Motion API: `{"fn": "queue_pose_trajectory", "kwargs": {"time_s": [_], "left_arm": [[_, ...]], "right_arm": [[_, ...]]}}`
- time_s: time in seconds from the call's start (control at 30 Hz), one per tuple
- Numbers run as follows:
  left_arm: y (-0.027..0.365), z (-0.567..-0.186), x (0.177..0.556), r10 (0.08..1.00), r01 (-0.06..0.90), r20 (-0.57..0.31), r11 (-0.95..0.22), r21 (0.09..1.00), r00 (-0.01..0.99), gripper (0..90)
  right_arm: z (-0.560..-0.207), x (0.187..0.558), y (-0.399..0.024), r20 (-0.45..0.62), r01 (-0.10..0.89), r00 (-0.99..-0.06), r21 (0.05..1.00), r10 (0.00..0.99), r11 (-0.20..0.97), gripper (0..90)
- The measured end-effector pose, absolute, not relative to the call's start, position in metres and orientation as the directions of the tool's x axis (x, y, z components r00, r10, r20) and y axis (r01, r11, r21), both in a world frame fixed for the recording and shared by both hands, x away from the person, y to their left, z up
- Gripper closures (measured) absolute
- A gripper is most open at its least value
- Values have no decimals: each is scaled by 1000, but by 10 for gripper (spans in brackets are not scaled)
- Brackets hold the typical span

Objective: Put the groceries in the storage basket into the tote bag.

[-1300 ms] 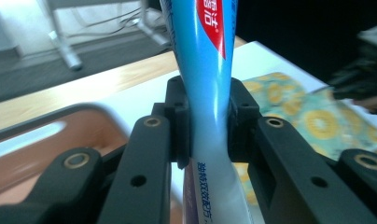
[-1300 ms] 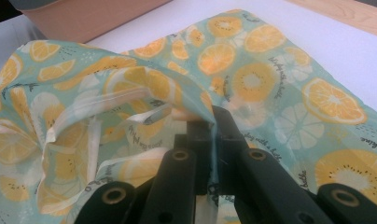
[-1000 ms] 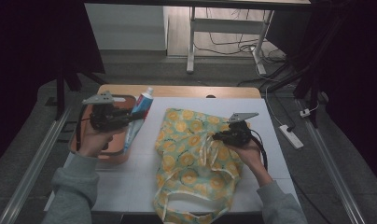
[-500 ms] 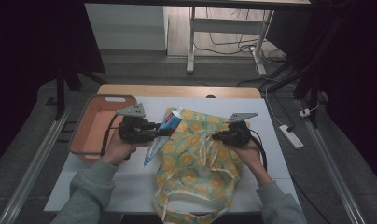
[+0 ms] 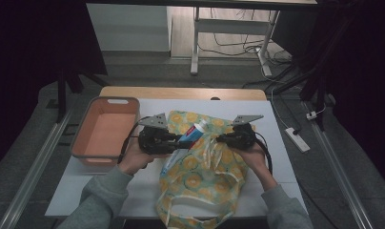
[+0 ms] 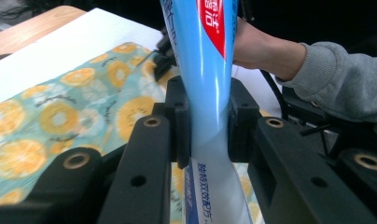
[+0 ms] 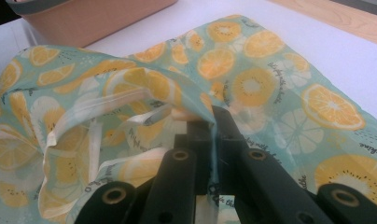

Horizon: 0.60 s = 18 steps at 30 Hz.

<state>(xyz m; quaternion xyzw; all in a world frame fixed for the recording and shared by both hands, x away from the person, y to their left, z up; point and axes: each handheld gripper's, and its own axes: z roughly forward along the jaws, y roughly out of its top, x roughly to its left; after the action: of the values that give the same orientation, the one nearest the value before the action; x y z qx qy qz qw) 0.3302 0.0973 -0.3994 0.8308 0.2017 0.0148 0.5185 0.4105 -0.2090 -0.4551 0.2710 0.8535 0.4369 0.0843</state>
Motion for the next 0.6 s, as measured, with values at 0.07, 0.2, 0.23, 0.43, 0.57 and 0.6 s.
{"fn": "queue_pose_trajectory", "kwargs": {"time_s": [0.07,0.2,0.23,0.43,0.57,0.6], "left_arm": [[90,-401,329,339,315,-182,-393,864,923,743],[76,-402,327,311,295,-171,-413,861,935,743],[72,-402,326,304,289,-167,-418,861,938,743],[47,-406,322,259,255,-152,-434,864,954,743],[29,-417,318,230,238,-139,-489,839,963,743],[26,-421,317,224,236,-139,-504,831,965,743]], "right_arm": [[-454,410,-209,93,388,-839,793,536,470,870],[-452,410,-208,91,381,-842,799,532,466,870],[-452,410,-208,91,380,-842,799,531,465,870],[-452,412,-209,104,387,-841,802,531,455,870],[-450,412,-212,118,393,-838,807,533,441,870],[-450,413,-212,122,393,-839,810,531,435,870]]}}
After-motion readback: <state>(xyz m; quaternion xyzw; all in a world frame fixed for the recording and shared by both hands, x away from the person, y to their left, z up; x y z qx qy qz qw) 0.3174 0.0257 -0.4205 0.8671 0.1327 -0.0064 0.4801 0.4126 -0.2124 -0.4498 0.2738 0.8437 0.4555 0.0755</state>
